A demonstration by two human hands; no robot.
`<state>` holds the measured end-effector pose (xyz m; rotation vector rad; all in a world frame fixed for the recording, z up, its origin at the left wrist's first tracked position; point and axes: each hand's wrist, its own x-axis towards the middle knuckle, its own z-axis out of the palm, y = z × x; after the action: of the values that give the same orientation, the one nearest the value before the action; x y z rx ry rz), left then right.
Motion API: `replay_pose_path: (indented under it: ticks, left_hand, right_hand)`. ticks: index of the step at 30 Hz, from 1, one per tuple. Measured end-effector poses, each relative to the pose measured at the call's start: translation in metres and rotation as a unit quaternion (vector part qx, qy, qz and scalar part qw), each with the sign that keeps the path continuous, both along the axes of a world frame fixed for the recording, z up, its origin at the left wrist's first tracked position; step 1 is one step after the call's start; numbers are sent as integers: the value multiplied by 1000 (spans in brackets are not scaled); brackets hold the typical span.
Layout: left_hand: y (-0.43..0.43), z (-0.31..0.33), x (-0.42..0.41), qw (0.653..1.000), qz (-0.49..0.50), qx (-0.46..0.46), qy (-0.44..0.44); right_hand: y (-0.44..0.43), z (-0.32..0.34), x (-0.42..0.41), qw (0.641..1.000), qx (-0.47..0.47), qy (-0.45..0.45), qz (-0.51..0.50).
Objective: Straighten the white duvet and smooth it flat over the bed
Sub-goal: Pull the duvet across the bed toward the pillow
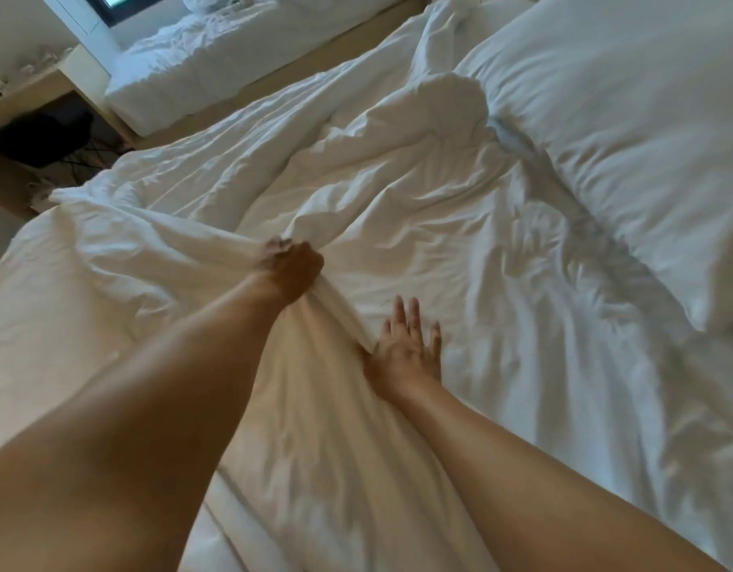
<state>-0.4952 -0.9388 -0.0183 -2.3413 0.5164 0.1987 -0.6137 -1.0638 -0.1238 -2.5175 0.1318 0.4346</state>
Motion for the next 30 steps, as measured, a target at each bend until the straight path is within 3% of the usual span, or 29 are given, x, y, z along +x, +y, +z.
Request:
replay_pose_path:
  ticks: [5,12,22,27,30]
  left_hand:
    - [-74,55,41,990,-79,-62,-103]
    - [-229,19,37,976,-168,-122,-70]
    - [-252,-73,72,981,-155,-115,19]
    - [-275,-77,105,982,-130,-137,-19]
    - [-275,-101,110,981,-109,-158,-14]
  right_hand:
    - [-94,53,54,991,-64,-103,-60]
    - [-246,13,26,977,-154,-32,-142]
    - [-257,-39,20,965,-202,-83,-145]
    - [-223,-33,46,938,-175,-294,-47]
    - [-231,-62,56,966,-174,-182,-60]
